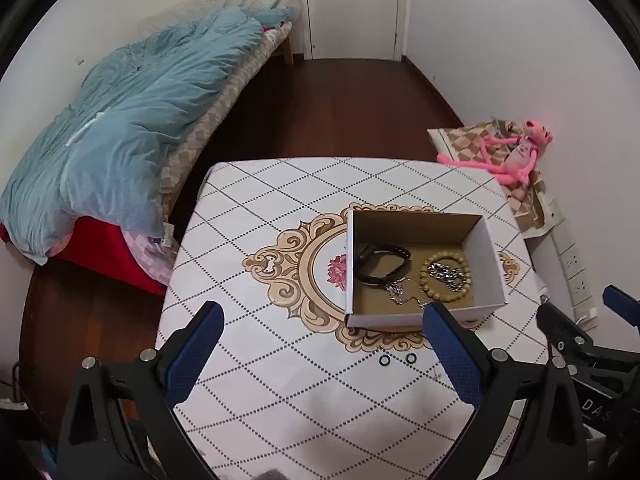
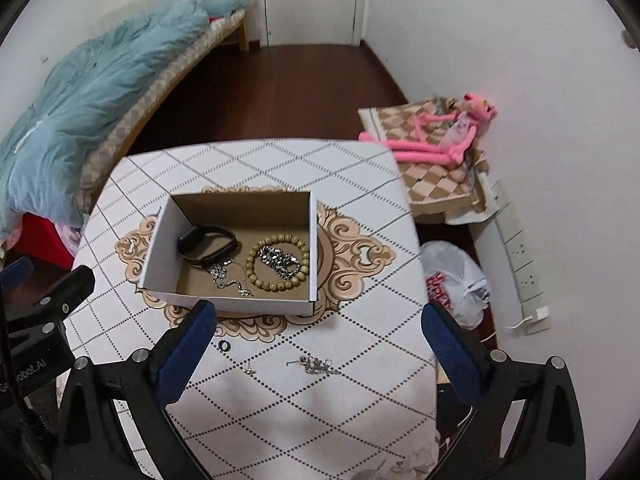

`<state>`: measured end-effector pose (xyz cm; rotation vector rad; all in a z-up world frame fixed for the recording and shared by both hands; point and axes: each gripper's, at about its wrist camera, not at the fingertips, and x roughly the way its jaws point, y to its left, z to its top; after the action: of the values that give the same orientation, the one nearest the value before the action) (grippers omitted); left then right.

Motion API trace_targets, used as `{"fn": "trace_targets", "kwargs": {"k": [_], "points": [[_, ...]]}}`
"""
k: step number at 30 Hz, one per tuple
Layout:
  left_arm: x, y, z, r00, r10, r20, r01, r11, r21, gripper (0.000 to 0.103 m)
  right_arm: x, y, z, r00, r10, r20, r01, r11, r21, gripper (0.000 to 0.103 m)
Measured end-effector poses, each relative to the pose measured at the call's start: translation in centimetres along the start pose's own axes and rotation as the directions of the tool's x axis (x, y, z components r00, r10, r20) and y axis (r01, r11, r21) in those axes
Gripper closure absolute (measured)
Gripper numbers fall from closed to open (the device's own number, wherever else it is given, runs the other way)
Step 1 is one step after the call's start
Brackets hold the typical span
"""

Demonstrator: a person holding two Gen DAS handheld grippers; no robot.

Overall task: Organize jewelry
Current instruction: 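Lift both open tools up and away from the box, then grasp a silver earring with the right tool while the left tool grasps a small gold earring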

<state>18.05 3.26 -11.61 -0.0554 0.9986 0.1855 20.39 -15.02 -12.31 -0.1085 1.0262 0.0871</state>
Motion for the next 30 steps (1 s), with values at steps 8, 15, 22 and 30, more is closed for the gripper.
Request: {"fn": "trace_targets", "kwargs": {"k": [8,15,22,30], "points": [[-5.3,0.4,-1.3,0.996,-0.021,0.086,0.022,1.0,-0.012,0.001,-5.8,-0.5,-1.4,0.994,-0.016,0.105,0.015,1.0,0.011,0.0],[-8.2,0.9,-1.8,0.991,-0.034,0.133,0.037,0.999,-0.018,0.001,-9.3,-0.5,-2.4,0.986,-0.018,0.166,0.015,1.0,0.021,0.0],[-7.9,1.3,-2.3,0.993,0.012,0.12,-0.008,0.999,-0.036,0.001,-10.2,-0.3,-2.9,0.984,0.011,0.176,-0.019,0.999,0.04,0.0],[-3.1,1.6,-4.5,0.995,0.069,0.073,-0.065,0.996,-0.055,0.001,-4.5,-2.3,-4.4,0.996,0.037,0.082,-0.045,0.995,0.093,0.0]]}}
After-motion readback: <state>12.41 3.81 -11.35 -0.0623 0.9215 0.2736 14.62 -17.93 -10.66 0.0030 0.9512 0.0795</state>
